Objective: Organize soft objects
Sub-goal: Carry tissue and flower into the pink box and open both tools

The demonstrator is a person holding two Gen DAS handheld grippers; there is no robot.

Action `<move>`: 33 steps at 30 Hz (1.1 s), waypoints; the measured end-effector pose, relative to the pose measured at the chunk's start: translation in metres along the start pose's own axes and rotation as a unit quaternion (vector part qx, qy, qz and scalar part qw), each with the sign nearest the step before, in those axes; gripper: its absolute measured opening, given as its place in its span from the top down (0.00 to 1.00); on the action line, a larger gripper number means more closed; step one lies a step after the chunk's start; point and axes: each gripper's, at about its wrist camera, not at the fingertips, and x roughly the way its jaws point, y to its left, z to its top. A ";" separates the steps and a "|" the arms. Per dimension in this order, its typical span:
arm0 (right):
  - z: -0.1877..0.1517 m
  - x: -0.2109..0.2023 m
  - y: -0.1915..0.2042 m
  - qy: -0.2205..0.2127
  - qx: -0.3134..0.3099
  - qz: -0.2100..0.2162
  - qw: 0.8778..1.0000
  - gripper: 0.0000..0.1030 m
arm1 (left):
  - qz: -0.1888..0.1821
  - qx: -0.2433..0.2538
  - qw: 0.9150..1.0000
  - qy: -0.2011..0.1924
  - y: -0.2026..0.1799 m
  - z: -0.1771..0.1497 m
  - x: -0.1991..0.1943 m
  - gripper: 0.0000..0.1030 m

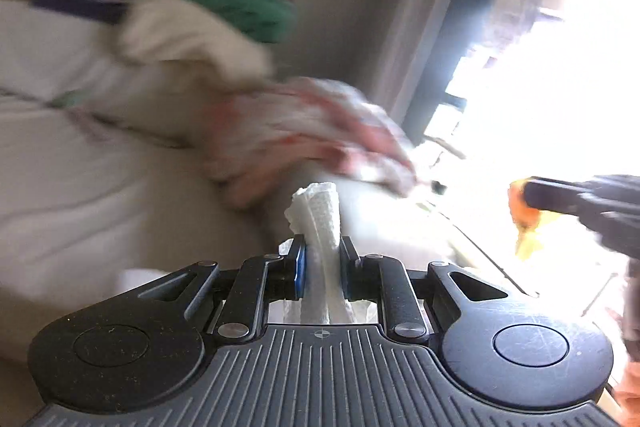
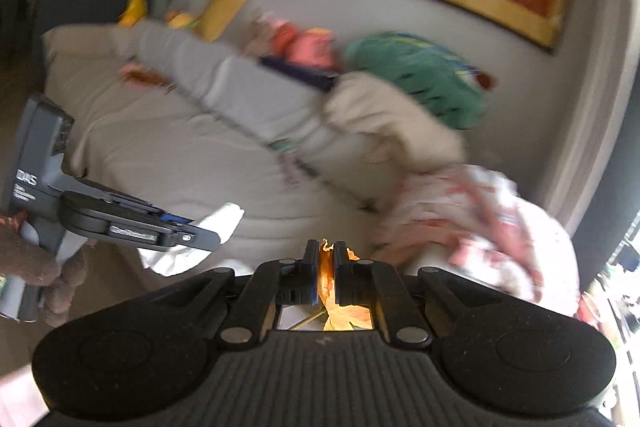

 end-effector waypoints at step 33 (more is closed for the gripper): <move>-0.173 -0.015 -0.105 0.030 0.212 -0.019 0.977 0.55 | 0.079 0.002 0.997 0.013 0.002 -0.038 0.004 0.71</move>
